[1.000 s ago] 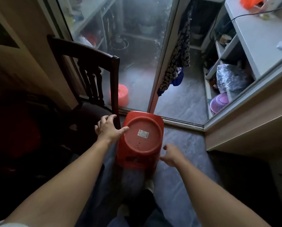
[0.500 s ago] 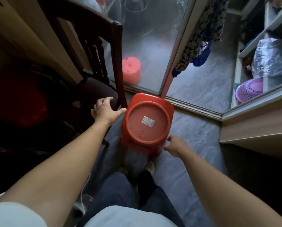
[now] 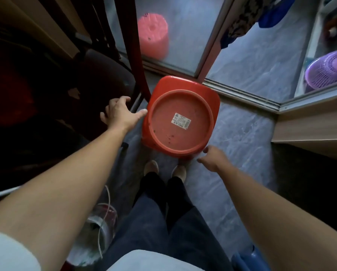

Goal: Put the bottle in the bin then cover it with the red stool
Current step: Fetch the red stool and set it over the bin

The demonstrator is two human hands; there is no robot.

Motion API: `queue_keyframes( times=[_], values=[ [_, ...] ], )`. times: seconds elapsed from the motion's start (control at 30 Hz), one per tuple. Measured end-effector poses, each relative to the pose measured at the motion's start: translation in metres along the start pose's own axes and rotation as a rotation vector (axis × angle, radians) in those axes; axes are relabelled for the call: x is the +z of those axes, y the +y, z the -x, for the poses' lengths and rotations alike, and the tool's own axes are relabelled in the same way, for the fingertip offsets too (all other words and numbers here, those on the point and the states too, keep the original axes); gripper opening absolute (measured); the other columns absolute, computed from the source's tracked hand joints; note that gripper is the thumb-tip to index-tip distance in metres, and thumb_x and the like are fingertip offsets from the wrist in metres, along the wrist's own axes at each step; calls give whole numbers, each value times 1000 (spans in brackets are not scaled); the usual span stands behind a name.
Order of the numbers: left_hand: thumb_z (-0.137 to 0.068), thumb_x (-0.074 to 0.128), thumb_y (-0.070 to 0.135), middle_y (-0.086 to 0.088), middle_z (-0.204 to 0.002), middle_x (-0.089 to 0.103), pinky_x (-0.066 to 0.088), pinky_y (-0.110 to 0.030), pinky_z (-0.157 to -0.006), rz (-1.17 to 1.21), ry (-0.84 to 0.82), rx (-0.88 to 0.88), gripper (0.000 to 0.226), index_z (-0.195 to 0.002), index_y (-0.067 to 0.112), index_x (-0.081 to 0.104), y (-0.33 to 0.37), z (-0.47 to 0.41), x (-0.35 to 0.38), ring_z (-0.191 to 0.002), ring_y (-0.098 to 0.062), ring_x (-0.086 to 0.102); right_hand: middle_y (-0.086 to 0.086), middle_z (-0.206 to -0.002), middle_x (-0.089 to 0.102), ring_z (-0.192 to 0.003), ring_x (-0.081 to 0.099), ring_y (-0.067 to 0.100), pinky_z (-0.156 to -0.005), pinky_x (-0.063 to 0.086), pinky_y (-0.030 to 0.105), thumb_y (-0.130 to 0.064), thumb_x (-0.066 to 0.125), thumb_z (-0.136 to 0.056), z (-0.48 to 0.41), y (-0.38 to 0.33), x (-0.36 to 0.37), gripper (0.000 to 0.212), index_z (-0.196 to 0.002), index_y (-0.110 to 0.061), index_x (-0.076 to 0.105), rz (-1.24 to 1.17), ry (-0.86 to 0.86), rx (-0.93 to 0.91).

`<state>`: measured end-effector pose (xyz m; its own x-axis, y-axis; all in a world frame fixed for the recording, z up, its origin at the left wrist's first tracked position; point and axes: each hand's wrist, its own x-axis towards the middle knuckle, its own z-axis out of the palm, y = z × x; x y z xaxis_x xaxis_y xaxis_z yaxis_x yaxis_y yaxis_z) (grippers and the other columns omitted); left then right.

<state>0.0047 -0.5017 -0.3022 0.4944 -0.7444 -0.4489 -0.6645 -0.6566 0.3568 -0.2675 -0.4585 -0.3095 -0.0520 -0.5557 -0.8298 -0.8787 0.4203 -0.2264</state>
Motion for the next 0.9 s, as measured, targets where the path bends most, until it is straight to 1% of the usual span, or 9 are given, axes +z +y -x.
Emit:
queue_keyframes(
  times=[0.13, 0.23, 0.3, 0.33, 0.43, 0.53, 0.6, 0.77, 0.9],
  values=[
    [-69, 71, 60, -9, -141, 49, 26, -50, -111, 6, -29, 1, 73, -131, 25, 52, -4, -20, 24, -134, -30, 41, 22, -116, 65, -109, 60, 39, -87, 47, 38, -15, 65, -83, -19, -6, 15, 38, -118, -2, 61, -224, 26, 59],
    [-68, 73, 60, -11, -139, 50, 34, -49, -108, 41, -78, 9, 76, -132, 24, 52, -5, -32, 41, -130, -31, 46, 10, -81, 56, -73, 54, 26, -66, 45, 34, -32, 70, -64, -42, -5, 30, 51, -107, -5, 63, -448, 34, 177],
    [-68, 74, 58, -11, -141, 48, 36, -50, -107, 63, -120, 18, 77, -133, 24, 51, -5, -38, 53, -131, -32, 45, 10, -82, 55, -72, 54, 25, -69, 54, 38, -39, 68, -56, -64, 4, 44, 65, -109, -4, 57, -587, 49, 277],
    [-69, 74, 57, -11, -142, 46, 36, -50, -108, 72, -141, 22, 77, -134, 24, 50, -4, -41, 59, -132, -32, 43, 11, -87, 57, -77, 58, 26, -72, 57, 41, -37, 69, -62, -72, 8, 50, 61, -112, -4, 55, -654, 53, 322],
    [-71, 75, 53, -12, -144, 42, 34, -46, -111, 119, -187, 37, 79, -137, 21, 46, -1, -47, 73, -135, -31, 40, 6, -79, 55, -66, 56, 22, -62, 57, 38, -29, 69, -77, -80, 0, 55, 38, -108, -9, 56, -830, 71, 412],
    [-73, 76, 49, -12, -144, 41, 34, -42, -111, 170, -215, 39, 79, -139, 19, 44, 3, -52, 82, -135, -29, 39, 13, -95, 64, -80, 65, 27, -66, 60, 40, -27, 69, -81, -92, 1, 63, 40, -112, -5, 58, -904, 78, 485],
    [-73, 76, 48, -11, -145, 40, 35, -44, -111, 189, -227, 31, 80, -140, 20, 43, 5, -55, 86, -136, -29, 38, 16, -94, 67, -70, 66, 27, -61, 59, 37, -24, 68, -80, -98, 1, 65, 40, -113, -3, 59, -932, 92, 532],
    [-73, 76, 48, -11, -147, 38, 36, -48, -110, 205, -252, 29, 83, -142, 21, 39, 8, -59, 91, -137, -30, 37, 13, -60, 52, -33, 45, 16, -43, 43, 27, -1, 59, -80, -102, -2, 66, 3, -78, -2, 57, -1007, 130, 561],
    [-72, 75, 50, -10, -147, 38, 37, -50, -109, 214, -267, 14, 84, -142, 21, 38, 9, -62, 91, -136, -30, 38, 6, -53, 39, -29, 30, 11, -42, 29, 23, 4, 49, -74, -95, -4, 65, 15, -66, -7, 46, -1095, 121, 544]
  ],
)
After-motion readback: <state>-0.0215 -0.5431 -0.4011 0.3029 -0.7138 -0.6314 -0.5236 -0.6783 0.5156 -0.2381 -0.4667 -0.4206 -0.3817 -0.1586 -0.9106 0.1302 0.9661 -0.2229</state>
